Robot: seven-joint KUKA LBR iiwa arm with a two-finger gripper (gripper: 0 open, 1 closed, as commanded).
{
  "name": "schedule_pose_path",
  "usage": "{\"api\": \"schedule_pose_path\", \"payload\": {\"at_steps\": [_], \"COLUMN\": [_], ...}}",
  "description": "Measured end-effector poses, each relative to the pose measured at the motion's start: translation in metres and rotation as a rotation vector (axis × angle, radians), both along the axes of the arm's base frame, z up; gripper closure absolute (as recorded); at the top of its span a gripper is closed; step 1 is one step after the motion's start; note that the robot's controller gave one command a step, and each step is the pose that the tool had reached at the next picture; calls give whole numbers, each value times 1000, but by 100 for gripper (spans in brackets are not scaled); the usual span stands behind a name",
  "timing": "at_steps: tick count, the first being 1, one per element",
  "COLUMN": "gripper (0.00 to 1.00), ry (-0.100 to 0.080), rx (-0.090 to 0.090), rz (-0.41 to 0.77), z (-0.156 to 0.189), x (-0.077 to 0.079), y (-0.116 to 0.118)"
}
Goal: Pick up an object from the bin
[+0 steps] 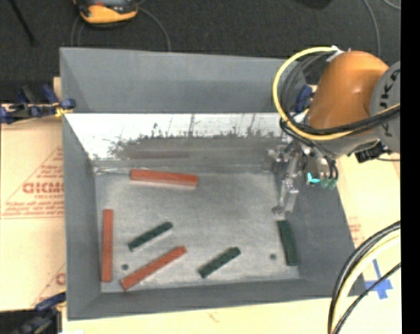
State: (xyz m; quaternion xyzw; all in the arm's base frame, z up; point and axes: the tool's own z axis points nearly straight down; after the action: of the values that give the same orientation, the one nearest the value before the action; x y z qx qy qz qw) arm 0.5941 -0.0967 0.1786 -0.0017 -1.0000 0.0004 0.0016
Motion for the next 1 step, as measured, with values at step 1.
{"api": "schedule_pose_path", "payload": {"at_steps": [1], "gripper": [0], "ry": [-8], "rx": [-1], "rz": [2], "z": [5], "x": [2], "y": [0]}}
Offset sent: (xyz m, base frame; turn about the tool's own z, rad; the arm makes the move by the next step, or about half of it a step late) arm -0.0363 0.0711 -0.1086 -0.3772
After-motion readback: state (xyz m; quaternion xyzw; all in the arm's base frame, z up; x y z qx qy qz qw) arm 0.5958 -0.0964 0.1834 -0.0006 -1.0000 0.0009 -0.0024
